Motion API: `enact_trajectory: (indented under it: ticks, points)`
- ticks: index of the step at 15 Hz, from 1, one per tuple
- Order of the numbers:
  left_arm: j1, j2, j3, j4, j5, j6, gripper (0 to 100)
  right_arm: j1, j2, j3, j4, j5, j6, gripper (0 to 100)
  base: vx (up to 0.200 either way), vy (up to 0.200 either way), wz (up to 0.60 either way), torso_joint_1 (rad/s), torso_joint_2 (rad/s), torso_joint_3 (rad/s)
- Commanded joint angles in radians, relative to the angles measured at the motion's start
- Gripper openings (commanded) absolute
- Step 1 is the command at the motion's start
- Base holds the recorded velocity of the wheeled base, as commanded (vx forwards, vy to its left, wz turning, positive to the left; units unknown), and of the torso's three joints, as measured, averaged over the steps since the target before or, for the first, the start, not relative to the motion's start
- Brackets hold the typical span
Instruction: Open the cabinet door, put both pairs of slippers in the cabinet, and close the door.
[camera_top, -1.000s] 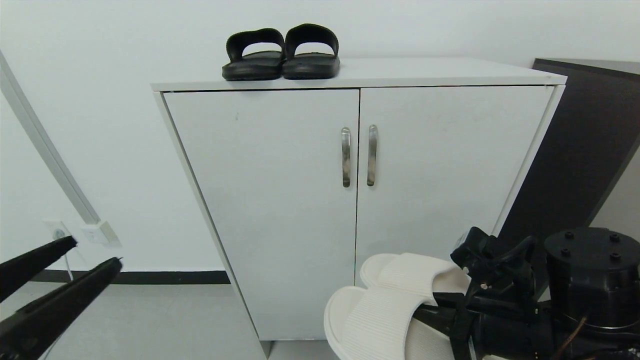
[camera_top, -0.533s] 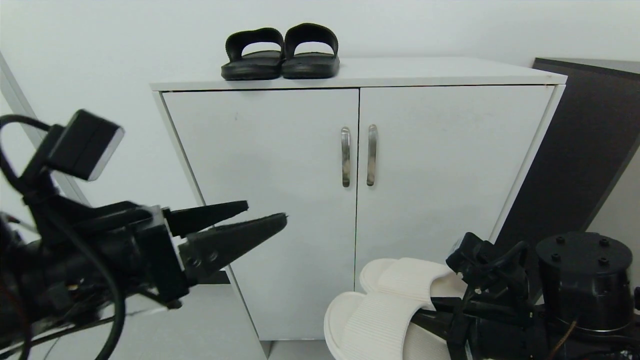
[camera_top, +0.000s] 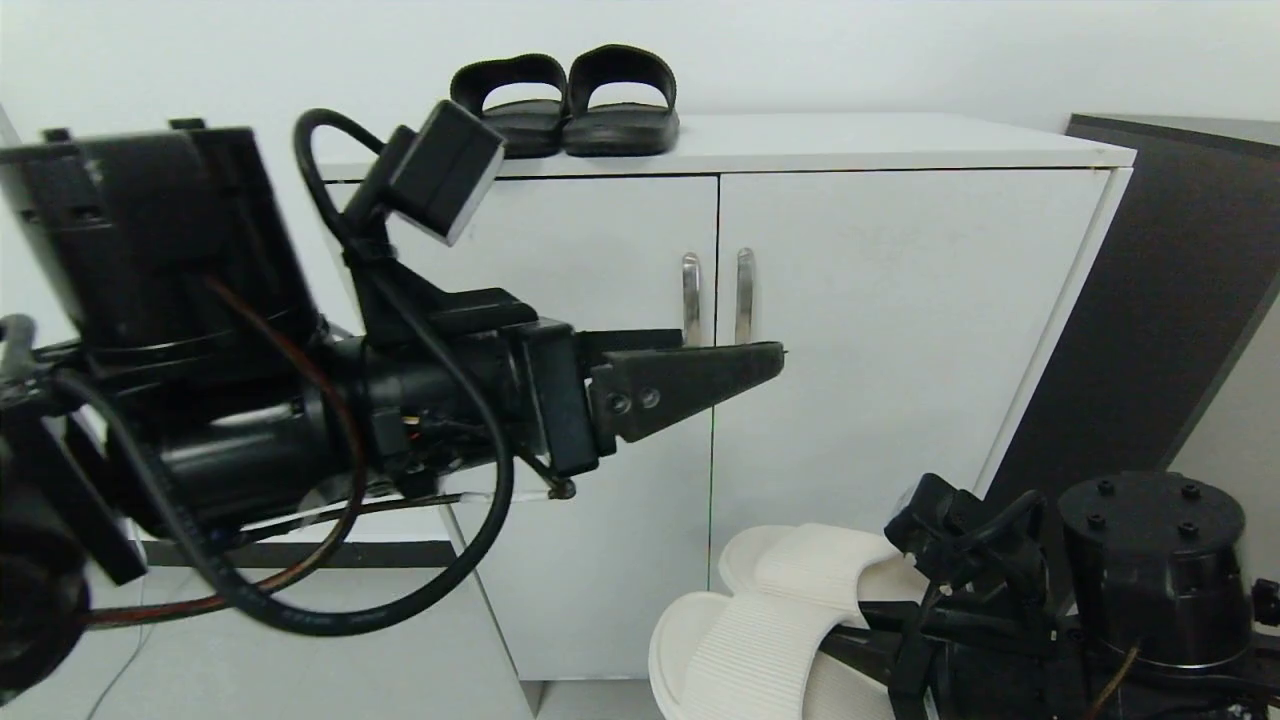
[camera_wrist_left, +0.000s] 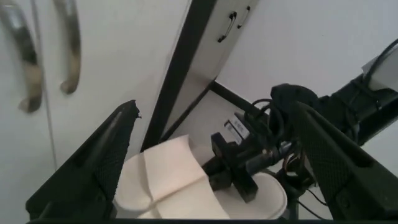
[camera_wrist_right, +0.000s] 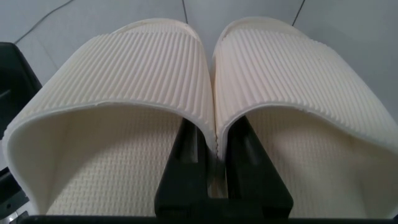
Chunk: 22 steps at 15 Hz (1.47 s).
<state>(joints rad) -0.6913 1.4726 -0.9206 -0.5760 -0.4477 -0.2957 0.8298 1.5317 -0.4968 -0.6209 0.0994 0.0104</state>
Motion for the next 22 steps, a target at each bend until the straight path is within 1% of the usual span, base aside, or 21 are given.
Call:
enact_trajectory:
  ticks: [1, 2, 3, 4, 5, 9, 10, 13, 15, 18, 22]
  points:
    - [-0.002, 0.118, -0.086, -0.001, -0.008, -0.003, 100, 0.000, -0.002, 0.003, -0.002, 0.000, 0.000, 0, 0.000, 0.000, 0.00, 0.000, 0.00, 0.000]
    - [-0.011, 0.150, -0.124, 0.001, -0.013, -0.025, 100, 0.000, -0.002, 0.003, -0.002, -0.001, 0.000, 0, 0.000, 0.000, 0.00, 0.000, 0.00, 0.000]
    - [-0.013, 0.175, -0.164, 0.001, -0.016, -0.065, 100, 0.000, -0.004, 0.004, -0.002, -0.001, -0.001, 0, 0.000, 0.000, 0.00, 0.000, 0.00, 0.000]
    - [-0.013, 0.189, -0.187, 0.001, -0.014, -0.092, 100, 0.000, -0.004, 0.004, -0.002, -0.003, 0.000, 0, 0.000, 0.000, 0.00, 0.000, 0.00, 0.000]
    - [-0.011, 0.206, -0.208, 0.002, -0.005, -0.103, 100, 0.000, -0.004, 0.004, -0.002, -0.003, 0.000, 0, 0.000, 0.000, 0.00, 0.000, 0.00, 0.000]
    - [-0.002, 0.236, -0.244, 0.021, 0.053, -0.102, 100, 0.000, -0.004, 0.007, -0.005, -0.003, -0.001, 0, 0.000, 0.000, 0.00, 0.000, 0.00, 0.000]
    - [-0.002, 0.244, -0.247, 0.021, 0.078, -0.100, 100, 0.000, -0.004, 0.007, -0.005, -0.003, 0.000, 0, 0.000, 0.000, 0.00, 0.000, 0.00, 0.000]
    - [-0.004, 0.298, -0.308, 0.021, 0.161, -0.097, 100, 0.000, 0.001, 0.007, -0.005, -0.001, 0.000, 0, 0.000, 0.000, 0.00, 0.000, 0.00, 0.000]
    - [-0.002, 0.321, -0.328, 0.024, 0.170, -0.083, 100, 0.000, 0.004, 0.009, -0.005, -0.001, 0.000, 0, 0.000, 0.000, 0.00, 0.000, 0.00, 0.000]
    - [0.004, 0.356, -0.351, 0.022, 0.219, -0.082, 100, 0.000, 0.007, 0.009, -0.005, 0.000, 0.000, 0, 0.000, 0.000, 0.00, 0.000, 0.00, 0.000]
    - [0.004, 0.396, -0.396, 0.024, 0.227, -0.080, 100, 0.000, 0.005, 0.012, -0.005, 0.000, 0.000, 0, 0.000, 0.000, 0.00, 0.000, 0.00, 0.000]
